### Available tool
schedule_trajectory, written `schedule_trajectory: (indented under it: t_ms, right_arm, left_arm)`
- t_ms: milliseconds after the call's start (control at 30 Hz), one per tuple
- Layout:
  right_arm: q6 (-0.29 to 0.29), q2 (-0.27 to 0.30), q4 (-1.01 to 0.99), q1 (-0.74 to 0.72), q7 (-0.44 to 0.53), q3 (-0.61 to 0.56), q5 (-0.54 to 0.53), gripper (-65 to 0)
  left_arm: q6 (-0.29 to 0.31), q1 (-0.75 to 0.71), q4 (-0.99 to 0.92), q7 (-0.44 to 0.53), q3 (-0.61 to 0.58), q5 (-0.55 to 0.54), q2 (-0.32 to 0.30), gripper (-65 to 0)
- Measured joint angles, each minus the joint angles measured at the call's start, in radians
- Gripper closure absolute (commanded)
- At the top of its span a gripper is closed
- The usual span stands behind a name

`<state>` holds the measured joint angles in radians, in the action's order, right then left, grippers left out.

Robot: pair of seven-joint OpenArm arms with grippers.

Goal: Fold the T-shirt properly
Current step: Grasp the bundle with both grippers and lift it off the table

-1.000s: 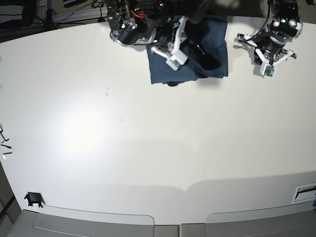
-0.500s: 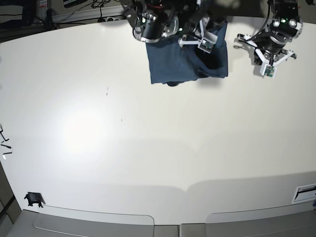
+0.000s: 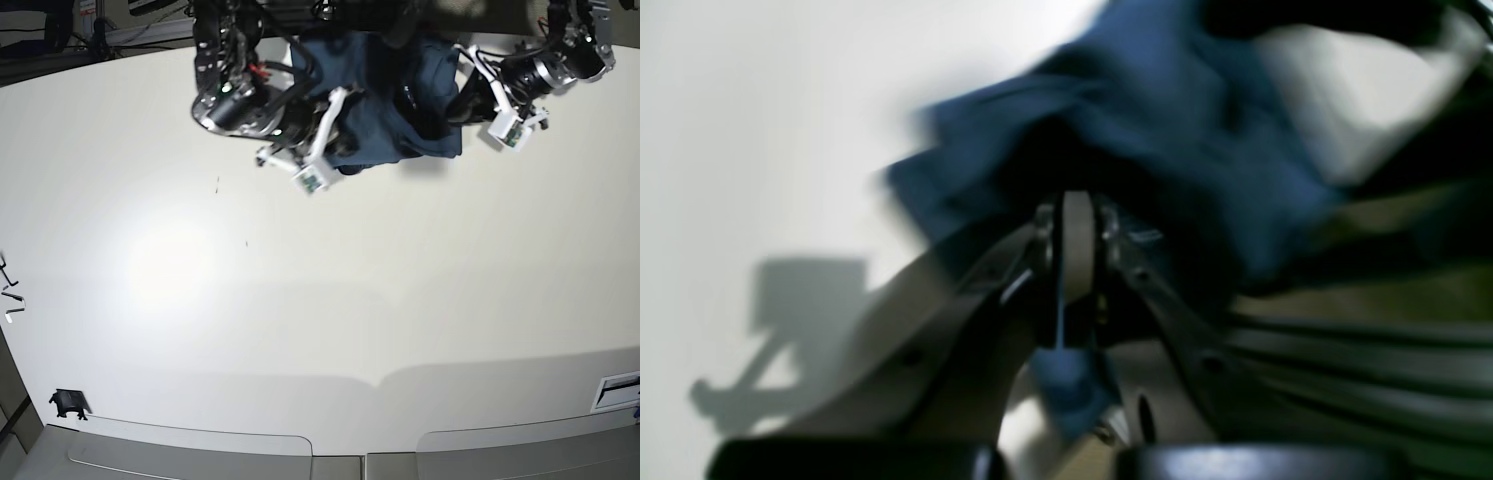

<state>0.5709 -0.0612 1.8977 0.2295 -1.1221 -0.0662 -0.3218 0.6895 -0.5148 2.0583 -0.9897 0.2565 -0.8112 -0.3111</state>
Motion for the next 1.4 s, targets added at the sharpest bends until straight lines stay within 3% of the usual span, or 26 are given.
schedule_trajectory:
  t_ms: [133, 333, 500, 667, 867, 1100, 1400]
  right_arm:
    - [0.000, -0.001, -0.004, -0.032, 0.004, 0.100, -0.040, 0.0]
    - [0.001, 0.023, -0.129, -0.089, 0.014, 0.119, -0.071, 0.0]
    - [0.001, 0.027, -0.295, -0.148, 0.027, 0.120, -0.068, 0.0]
    - [0.012, 0.028, -0.385, -0.166, 0.034, 0.119, -0.072, 0.0]
    - [0.013, 0.027, -0.385, -0.167, -0.042, 0.119, -0.083, 0.0]
    - [0.035, 0.043, -0.385, -0.126, -0.167, 0.121, -0.259, 0.0]
    - [0.039, 0.044, -0.382, -0.051, -0.173, 0.121, -0.335, 0.0]
  left_arm:
    - [0.002, 0.000, 0.000, -0.069, 0.000, -0.148, 0.001, 0.0]
    - [0.002, 0.000, -0.020, -0.069, -0.054, -0.150, -0.003, 0.0]
    - [0.002, 0.005, -0.125, -0.065, -0.139, -0.052, -0.002, 0.0]
    - [0.002, 0.006, -0.267, -0.056, -0.156, -0.041, -0.002, 0.0]
    - [0.029, 0.079, -0.411, -0.004, -0.158, 0.093, 0.001, 0.0]
    - [-0.077, 0.203, -0.451, 0.066, -0.158, 0.207, 0.003, 0.0]
    - [-0.103, 0.354, -0.462, 0.043, -0.157, 0.260, 0.001, 0.0]
